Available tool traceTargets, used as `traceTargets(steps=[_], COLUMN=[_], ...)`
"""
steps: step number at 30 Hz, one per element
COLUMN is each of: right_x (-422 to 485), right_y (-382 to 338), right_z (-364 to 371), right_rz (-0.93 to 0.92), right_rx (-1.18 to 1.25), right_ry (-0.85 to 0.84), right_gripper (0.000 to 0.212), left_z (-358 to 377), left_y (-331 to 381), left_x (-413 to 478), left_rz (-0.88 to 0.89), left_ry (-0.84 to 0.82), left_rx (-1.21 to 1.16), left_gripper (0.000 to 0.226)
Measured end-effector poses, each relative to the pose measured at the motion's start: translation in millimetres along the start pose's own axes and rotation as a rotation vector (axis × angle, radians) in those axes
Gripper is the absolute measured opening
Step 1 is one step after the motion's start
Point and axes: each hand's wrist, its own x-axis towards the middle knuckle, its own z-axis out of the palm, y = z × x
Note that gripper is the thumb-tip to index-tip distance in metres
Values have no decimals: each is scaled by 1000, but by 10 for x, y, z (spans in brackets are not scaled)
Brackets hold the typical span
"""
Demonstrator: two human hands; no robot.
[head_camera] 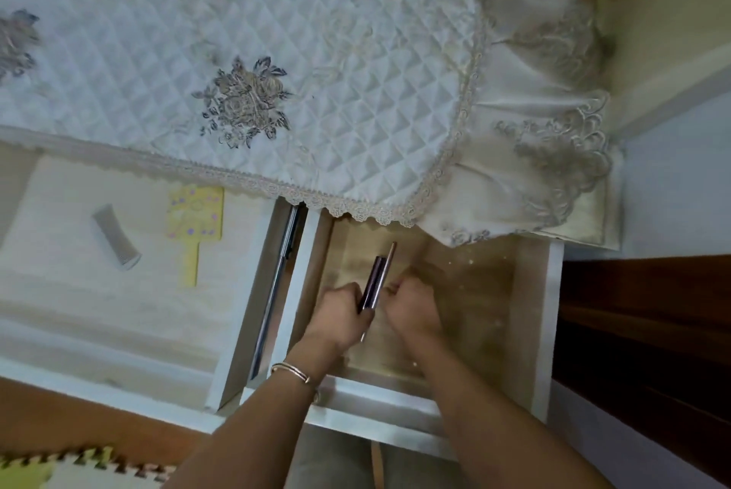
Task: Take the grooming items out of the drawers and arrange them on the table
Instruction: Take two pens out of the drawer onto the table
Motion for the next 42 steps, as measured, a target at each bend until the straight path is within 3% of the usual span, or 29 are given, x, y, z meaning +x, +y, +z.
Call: traceTargets(steps=[6,11,15,19,23,27,31,35,37,39,42], right_x=[-24,-18,-46,-39,-30,-68,-212,-516,-666,-743,-630], right_y=[-76,-137,-208,-308,-390,-384,-298,-154,-169,-332,-749], right_z=[73,203,246,339,380,370,138,-204,-391,-611,-938], right_rz=[56,29,33,-47,-69,-55,-26,-132,-258,-338,-394], right_rx=[22,39,38,-162,-181,-170,-89,-5,71,181,394], right_ry=[44,60,73,101,90,86,89,15,1,49,167], right_gripper=[32,36,41,47,35,35,26,10,16,24,21], left_z=[-172,-212,-262,-396,-551,-638,-706,-882,-1038,-1246,-1619], left_y=[-43,-9,25,60,7,-46,-54,-1,72,195,485], left_x=[-67,-119,-240,-429,-549,-561,-563,-672,-709,-648,-355], left_rz=[47,53,21,70,130,143,169,298,381,463,505], left_ry=[9,27,39,86,155,176,135,130,192,314,472], left_rx=[20,-28,-55,3,2,0,15,40,-17,-105,-201], left_gripper=[12,27,26,23,19,18,17,8,5,16,14])
